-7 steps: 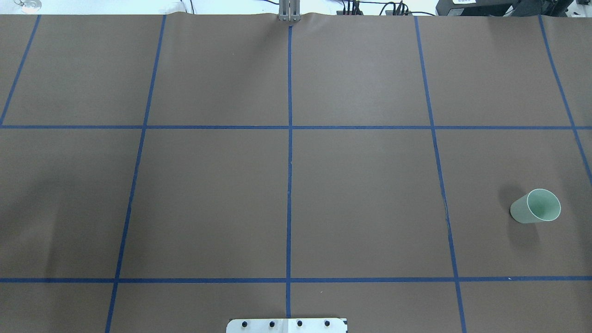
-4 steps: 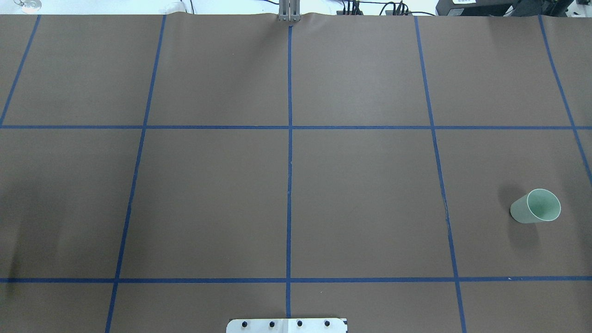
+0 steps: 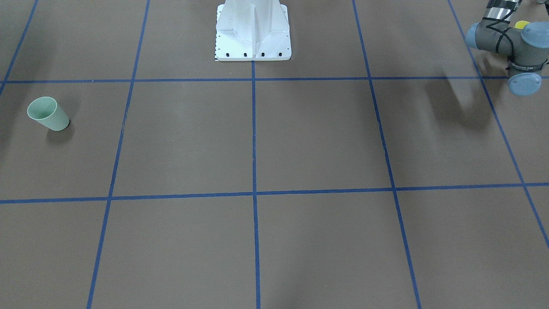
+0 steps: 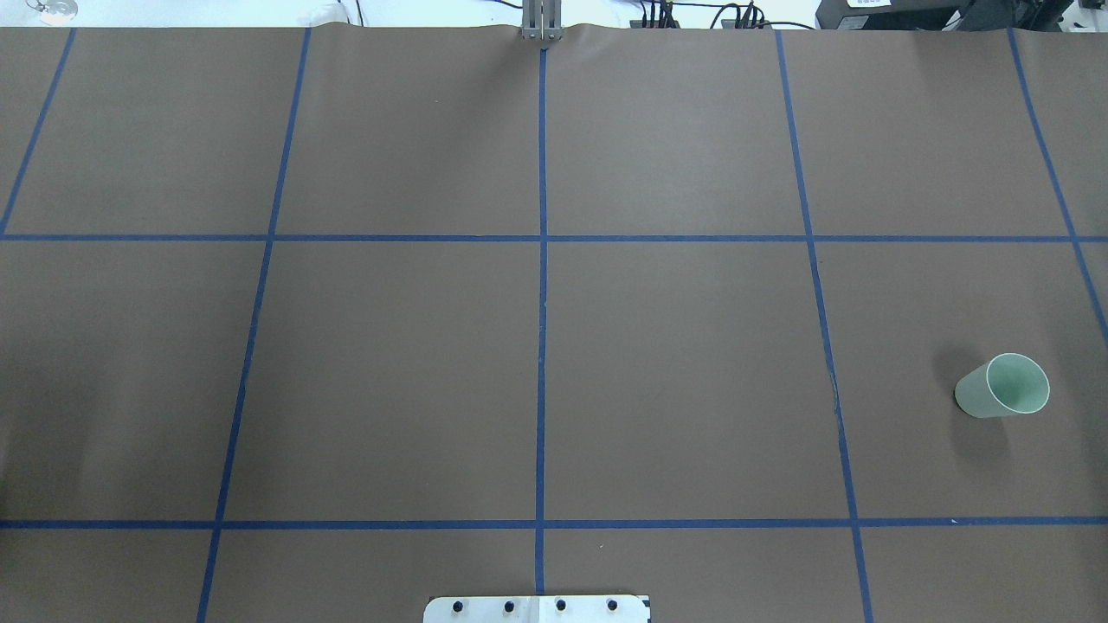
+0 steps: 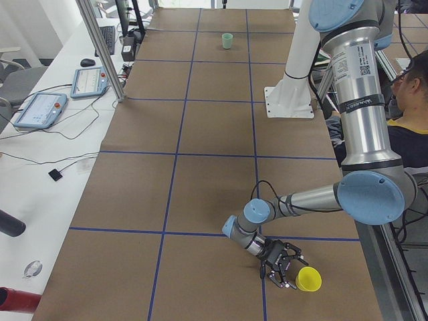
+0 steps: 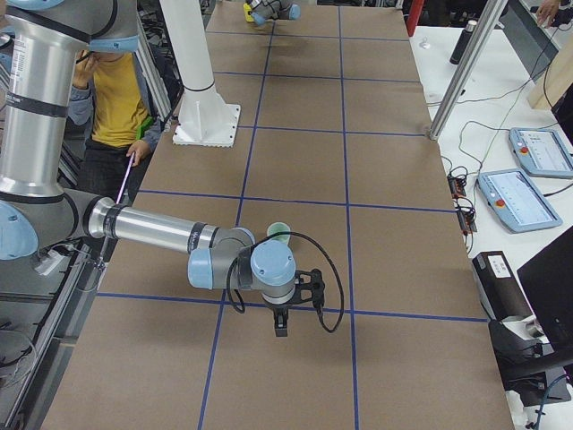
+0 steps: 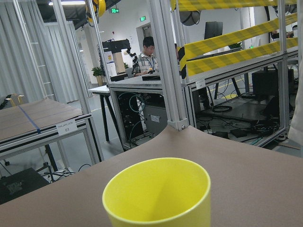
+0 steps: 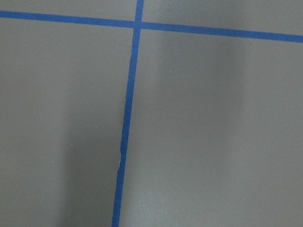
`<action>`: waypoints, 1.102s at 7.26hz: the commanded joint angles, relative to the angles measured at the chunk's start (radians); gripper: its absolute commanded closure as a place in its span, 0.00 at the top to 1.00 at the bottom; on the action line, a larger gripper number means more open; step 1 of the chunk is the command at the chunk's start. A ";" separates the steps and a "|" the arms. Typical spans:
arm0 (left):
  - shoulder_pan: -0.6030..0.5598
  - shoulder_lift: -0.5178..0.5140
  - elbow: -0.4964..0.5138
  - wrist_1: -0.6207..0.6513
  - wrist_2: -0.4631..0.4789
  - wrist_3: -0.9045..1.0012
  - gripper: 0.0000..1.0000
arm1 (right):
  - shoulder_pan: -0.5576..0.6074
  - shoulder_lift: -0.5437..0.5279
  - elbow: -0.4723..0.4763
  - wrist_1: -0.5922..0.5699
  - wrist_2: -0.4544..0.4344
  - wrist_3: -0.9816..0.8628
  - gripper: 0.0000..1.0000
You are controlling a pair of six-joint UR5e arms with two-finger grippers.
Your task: Transfer and stack yellow cup on green cup
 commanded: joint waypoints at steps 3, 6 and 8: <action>0.001 0.002 0.048 0.001 -0.065 -0.040 1.00 | 0.000 0.002 0.002 0.000 0.007 0.000 1.00; 0.004 0.002 0.071 0.001 -0.065 -0.041 0.88 | 0.000 0.000 0.002 0.000 0.007 0.000 1.00; 0.005 0.002 0.071 -0.002 -0.060 -0.037 0.52 | 0.000 0.002 0.002 0.001 0.007 0.000 1.00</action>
